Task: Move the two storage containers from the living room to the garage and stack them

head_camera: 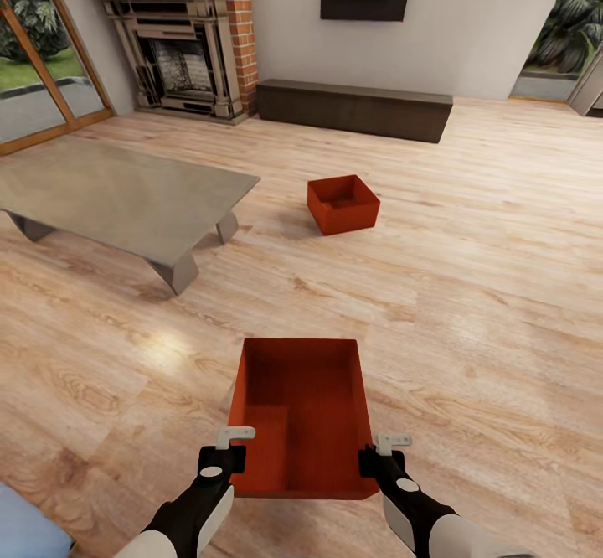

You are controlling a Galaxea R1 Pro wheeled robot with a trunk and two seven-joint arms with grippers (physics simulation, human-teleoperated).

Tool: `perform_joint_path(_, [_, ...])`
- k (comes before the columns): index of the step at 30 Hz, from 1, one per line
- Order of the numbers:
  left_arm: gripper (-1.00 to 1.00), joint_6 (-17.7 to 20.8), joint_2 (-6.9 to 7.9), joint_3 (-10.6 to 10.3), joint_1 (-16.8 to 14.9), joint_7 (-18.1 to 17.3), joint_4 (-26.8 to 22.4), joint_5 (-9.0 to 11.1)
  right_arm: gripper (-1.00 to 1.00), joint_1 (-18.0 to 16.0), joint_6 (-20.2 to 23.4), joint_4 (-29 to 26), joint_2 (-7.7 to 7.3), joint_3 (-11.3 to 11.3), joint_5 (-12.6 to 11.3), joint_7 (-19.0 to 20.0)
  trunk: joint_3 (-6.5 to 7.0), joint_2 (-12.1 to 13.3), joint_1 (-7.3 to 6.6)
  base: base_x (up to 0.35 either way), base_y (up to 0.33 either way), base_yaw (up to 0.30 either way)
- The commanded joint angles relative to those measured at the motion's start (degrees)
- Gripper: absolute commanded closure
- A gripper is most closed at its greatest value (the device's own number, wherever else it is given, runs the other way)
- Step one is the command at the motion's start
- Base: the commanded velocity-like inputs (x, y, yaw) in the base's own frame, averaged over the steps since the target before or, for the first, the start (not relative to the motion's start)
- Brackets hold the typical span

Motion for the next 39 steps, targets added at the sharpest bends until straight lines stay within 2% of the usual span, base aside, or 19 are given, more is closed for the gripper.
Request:
perform_joint_path(1, [1.00, 0.32, 0.02, -0.01, -0.04, 0.57, -0.19, 1.04, 1.00, -0.01, -0.21, 0.02, 0.01, -0.41, -0.42, 0.02, 0.15, 0.40, -0.23, 0.000, 0.000, 0.000])
perform_joint_path(34, [1.00, 0.54, 0.10, 0.02, -0.04, 0.57, 0.18, 1.22, 1.00, -0.01, -0.28, 0.02, 0.01, -0.37, -0.31, 0.02, 6.07, 13.64, -7.48, 0.000, 0.000, 0.000])
perform_joint_path(39, [1.00, 0.58, 0.11, -0.20, -0.04, 0.57, 0.45, 3.71, 1.00, -0.01, -0.28, 0.02, 0.01, -0.36, -0.31, 0.02, 6.97, 15.64, -8.58, 0.000, 0.000, 0.000])
